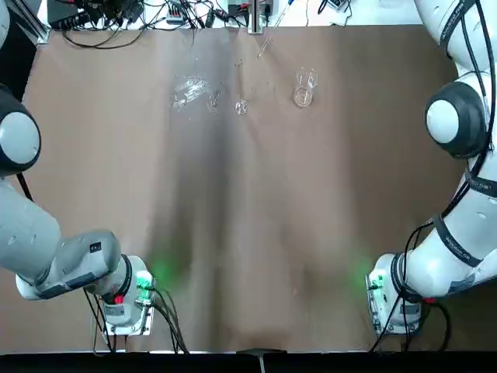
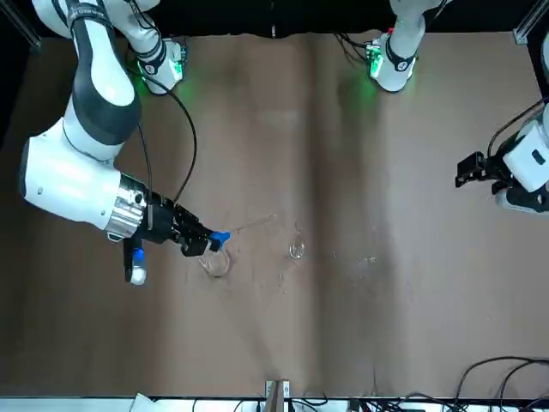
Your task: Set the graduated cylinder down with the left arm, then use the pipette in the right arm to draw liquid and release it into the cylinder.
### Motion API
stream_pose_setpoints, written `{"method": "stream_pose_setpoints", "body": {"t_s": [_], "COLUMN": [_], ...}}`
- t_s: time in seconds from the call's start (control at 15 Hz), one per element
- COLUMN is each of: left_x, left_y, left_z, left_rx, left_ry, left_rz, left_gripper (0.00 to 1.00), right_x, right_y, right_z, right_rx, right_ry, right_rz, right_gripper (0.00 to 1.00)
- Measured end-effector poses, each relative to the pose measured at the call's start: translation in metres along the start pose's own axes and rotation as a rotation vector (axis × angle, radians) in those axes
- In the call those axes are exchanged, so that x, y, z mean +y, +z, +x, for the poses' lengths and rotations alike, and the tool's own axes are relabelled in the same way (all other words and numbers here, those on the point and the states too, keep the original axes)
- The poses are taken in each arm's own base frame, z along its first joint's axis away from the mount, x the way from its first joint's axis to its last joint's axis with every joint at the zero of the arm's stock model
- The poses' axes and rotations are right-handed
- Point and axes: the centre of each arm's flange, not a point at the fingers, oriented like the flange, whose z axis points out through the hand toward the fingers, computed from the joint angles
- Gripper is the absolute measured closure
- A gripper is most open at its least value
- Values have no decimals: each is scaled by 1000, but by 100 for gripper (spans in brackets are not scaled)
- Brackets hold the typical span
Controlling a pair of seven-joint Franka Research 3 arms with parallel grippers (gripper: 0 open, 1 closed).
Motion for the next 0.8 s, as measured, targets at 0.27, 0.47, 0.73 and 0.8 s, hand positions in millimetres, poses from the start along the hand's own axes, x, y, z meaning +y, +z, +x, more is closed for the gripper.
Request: {"method": "stream_pose_setpoints", "body": {"t_s": [0.27,0.47,0.73,0.8], "left_x": [29,39,48,47], "left_y": [-1,-1,-14,-16], "left_z": [-6,-7,-14,-16], "left_rx": [-39,-41,-20,-17], "left_ry": [-108,-122,-113,-115], "left_rz": [56,58,65,66], "left_gripper": [0,0,0,0], "right_x": [-6,-11,-18,-19], "right_y": [6,11,19,21], "right_z": [-9,-17,-29,-33], "right_rx": [11,18,31,32], "right_ry": [10,9,-1,-5], "right_rz": [19,34,58,62], "right_gripper": [72,72,72,72]}}
